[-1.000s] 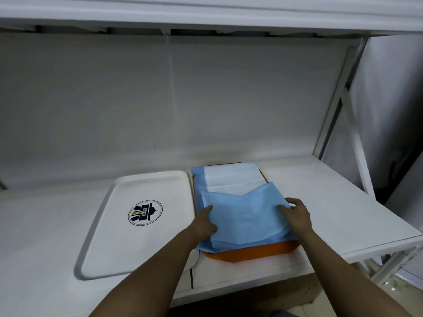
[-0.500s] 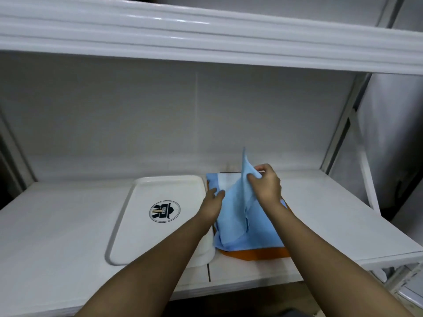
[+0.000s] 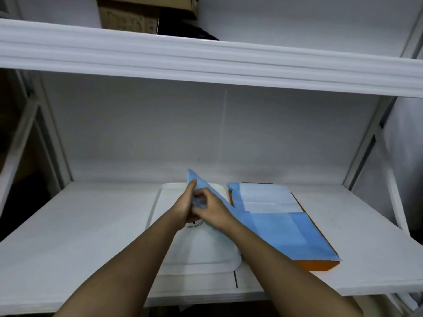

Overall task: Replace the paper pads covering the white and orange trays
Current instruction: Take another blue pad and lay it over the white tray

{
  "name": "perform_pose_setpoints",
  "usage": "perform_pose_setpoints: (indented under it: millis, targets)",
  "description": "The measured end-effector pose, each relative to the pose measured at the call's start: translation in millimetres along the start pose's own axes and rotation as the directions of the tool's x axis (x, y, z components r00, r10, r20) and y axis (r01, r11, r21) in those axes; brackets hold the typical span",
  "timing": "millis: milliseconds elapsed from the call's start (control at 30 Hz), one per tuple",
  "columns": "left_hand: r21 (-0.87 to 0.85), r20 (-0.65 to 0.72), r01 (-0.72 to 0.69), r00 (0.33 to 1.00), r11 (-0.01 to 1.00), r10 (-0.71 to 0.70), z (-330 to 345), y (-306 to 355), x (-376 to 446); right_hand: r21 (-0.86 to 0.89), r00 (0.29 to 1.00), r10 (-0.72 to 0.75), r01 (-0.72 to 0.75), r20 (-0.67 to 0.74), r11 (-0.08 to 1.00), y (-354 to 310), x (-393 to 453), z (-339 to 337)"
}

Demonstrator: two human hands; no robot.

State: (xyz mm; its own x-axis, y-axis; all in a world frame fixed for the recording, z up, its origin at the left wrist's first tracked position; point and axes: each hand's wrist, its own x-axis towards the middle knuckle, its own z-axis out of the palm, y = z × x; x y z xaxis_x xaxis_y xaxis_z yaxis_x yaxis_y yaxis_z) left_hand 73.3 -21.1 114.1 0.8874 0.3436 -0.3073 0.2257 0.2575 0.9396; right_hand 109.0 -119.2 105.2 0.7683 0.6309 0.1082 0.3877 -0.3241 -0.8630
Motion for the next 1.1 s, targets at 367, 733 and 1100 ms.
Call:
perform_pose_setpoints:
  millis: [367, 733, 1100]
  targets:
    - [0.394, -0.214, 0.047, 0.976, 0.918, 0.042, -79.9, -49.7, 25.5, -0.381, 0.870, 0.355, -0.474, -0.343, 0.793, 106.3, -5.8, -42.3]
    - [0.887, -0.287, 0.255, 0.958, 0.385, 0.026, -92.2, -100.5, 43.6, -0.131, 0.791, 0.525, -0.584, -0.316, 0.801, 146.0, -6.6, -46.4]
    - [0.971, -0.168, 0.196, 0.968, 0.136, -0.188, -64.0, -74.4, 21.4, -0.025, 0.807, 0.529, -0.554, -0.263, 0.832, 110.9, 5.6, -57.8]
